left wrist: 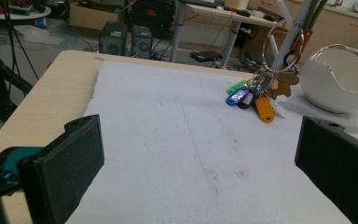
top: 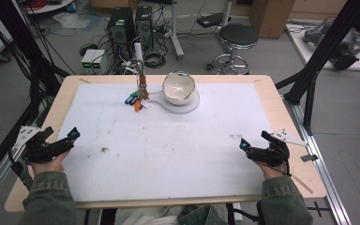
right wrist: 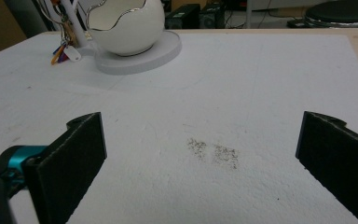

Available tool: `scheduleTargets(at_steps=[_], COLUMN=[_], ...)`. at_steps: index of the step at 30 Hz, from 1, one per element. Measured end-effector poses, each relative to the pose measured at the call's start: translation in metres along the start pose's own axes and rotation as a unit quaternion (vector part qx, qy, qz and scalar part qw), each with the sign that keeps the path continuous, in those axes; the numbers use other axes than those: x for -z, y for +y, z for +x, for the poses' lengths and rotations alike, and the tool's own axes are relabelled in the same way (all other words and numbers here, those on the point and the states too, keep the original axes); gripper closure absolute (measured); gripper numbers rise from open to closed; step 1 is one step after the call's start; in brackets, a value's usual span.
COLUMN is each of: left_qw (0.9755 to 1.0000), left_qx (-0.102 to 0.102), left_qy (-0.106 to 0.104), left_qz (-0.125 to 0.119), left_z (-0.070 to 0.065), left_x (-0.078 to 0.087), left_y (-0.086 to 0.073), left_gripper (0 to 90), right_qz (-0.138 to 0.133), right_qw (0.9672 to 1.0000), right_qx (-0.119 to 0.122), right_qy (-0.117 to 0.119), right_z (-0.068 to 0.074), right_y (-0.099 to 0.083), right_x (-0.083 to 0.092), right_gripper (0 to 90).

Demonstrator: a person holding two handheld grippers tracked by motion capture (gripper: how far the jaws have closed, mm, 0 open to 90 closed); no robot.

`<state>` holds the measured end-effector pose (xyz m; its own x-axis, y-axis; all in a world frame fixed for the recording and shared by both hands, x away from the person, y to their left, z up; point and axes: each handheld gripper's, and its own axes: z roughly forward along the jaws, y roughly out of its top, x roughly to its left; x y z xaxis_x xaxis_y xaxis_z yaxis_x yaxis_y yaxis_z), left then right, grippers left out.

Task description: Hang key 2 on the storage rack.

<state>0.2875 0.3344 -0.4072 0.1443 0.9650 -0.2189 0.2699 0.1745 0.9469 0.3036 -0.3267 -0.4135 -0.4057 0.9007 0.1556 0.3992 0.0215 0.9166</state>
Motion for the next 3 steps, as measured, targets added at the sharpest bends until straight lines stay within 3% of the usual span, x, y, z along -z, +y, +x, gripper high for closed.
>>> scheduleTargets(at_steps=[3], left_qw=[1.0000], left_qx=[-0.008], left_qy=[-0.005], left_qz=[0.001], left_z=[-0.0002], left_x=[-0.0006], left_y=[-0.0009], left_gripper=[1.6], right_qz=[-0.001], right_qw=[1.0000], right_qx=[0.002], right_qy=[0.000], right_z=[-0.0001], right_y=[0.0000], right_x=[0.0000], right_gripper=[0.8])
